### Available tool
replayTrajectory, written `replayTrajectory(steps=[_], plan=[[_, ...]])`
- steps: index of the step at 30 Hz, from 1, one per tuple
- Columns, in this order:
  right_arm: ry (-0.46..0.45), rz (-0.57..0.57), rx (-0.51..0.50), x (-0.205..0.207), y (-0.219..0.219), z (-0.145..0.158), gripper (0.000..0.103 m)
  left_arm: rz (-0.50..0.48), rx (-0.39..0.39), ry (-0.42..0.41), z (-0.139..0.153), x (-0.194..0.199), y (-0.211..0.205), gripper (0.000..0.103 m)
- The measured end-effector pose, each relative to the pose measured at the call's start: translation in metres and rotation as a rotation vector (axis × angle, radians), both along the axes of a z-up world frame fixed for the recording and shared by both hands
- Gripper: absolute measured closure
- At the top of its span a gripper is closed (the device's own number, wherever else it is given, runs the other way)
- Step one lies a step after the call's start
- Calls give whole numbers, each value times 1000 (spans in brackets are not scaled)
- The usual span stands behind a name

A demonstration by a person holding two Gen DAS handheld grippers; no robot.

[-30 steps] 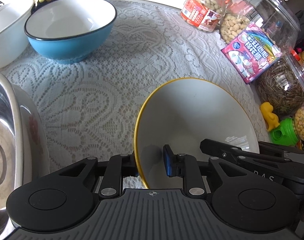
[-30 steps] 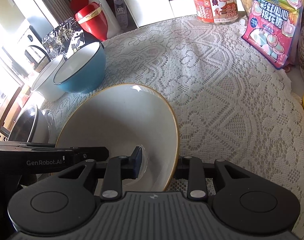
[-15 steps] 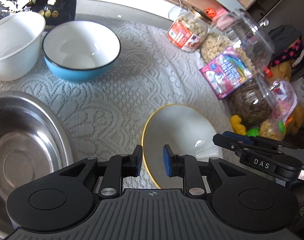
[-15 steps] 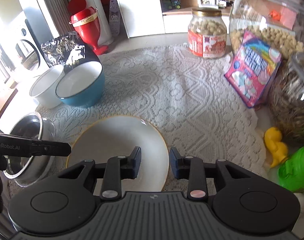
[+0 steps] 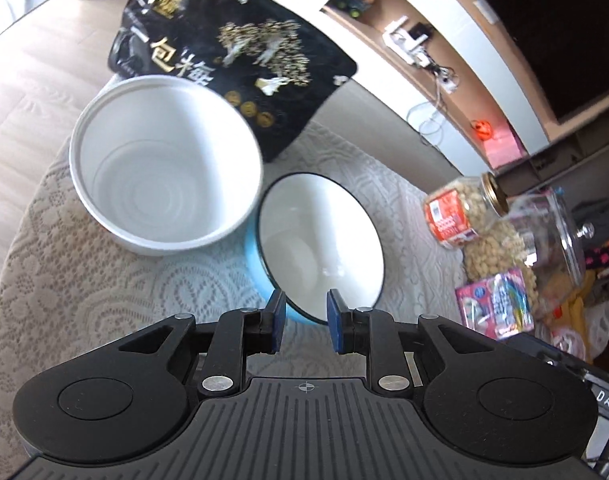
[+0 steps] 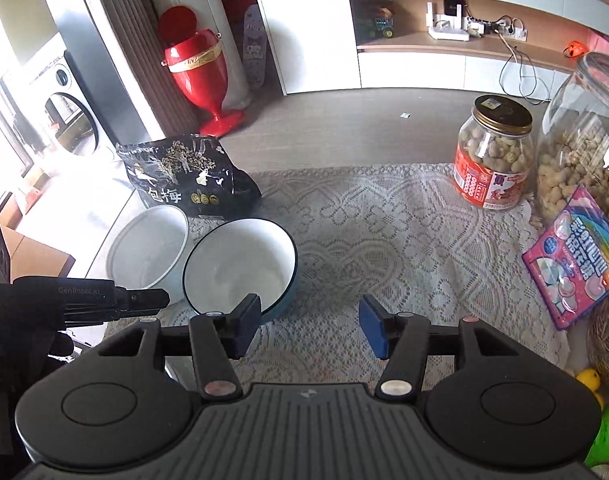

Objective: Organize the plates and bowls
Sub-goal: 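Move the left gripper to the blue bowl and grasp its rim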

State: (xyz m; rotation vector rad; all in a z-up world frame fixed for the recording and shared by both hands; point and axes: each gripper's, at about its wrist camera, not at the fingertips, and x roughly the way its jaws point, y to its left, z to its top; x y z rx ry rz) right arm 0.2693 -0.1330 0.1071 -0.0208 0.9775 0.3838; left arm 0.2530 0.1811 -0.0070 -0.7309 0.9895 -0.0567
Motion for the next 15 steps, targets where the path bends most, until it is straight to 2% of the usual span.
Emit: replayTrajectory(steps=[2, 4, 10, 15], plan=[[5, 1, -34, 13, 15, -9, 43, 18, -28, 17, -10, 10, 9, 79], [17, 7, -47, 25, 27, -19, 38, 29, -22, 32, -19, 23, 13, 79], [100, 24, -54, 59, 53, -51, 37, 12, 26, 91, -39, 46, 5, 76], [170, -13, -61, 88, 70, -89, 48, 13, 86, 69, -42, 52, 3, 79]])
